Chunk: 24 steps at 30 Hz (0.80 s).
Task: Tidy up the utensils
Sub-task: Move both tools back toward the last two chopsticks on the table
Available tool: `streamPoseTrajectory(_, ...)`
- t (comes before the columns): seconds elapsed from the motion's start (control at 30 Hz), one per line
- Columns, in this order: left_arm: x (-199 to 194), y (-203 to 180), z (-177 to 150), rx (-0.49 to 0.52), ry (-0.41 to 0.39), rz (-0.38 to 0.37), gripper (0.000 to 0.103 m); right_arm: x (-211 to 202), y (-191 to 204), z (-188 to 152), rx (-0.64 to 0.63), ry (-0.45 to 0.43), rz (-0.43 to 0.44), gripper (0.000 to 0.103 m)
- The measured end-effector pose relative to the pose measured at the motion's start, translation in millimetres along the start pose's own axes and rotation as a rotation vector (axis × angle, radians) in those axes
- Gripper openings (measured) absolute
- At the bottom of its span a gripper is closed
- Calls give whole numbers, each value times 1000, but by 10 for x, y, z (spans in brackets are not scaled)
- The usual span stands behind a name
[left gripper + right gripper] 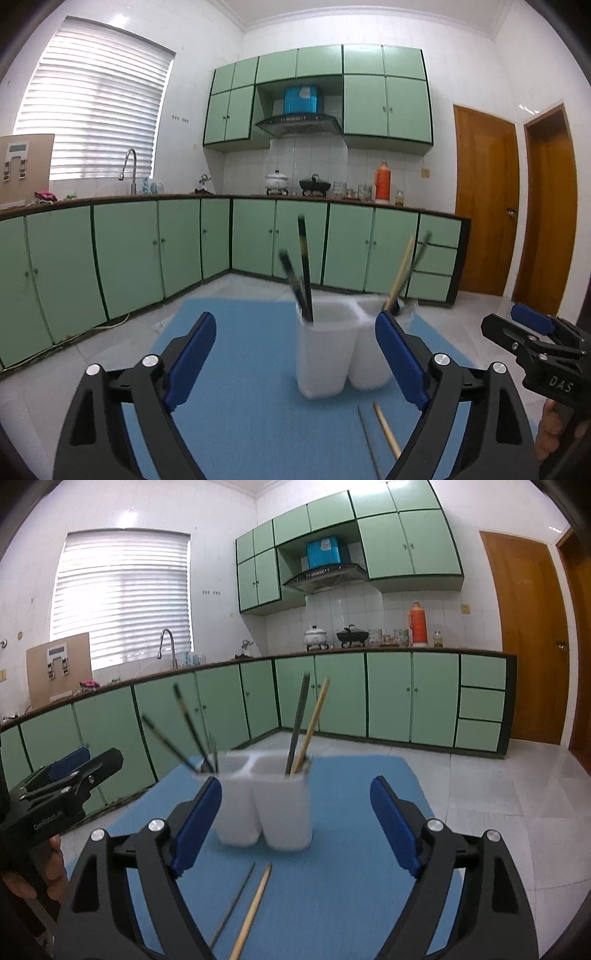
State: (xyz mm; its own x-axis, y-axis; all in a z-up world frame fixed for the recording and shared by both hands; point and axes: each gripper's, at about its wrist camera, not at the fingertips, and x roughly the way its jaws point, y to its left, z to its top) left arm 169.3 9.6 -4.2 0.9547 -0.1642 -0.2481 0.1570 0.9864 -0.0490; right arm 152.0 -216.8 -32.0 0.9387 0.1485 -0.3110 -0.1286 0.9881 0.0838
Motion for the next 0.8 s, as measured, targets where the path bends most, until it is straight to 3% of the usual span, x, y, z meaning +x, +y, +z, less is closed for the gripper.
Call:
streamPoseTrajectory(0.5, -520, -71, -992, 42, 190, 9, 92, -423, 219, -937, 8, 135, -17, 89)
streamPoseTrajectory(0.8, -703, 80, -1347, 18, 260, 62, 93, -556, 402, -1400, -9, 186, -33, 90)
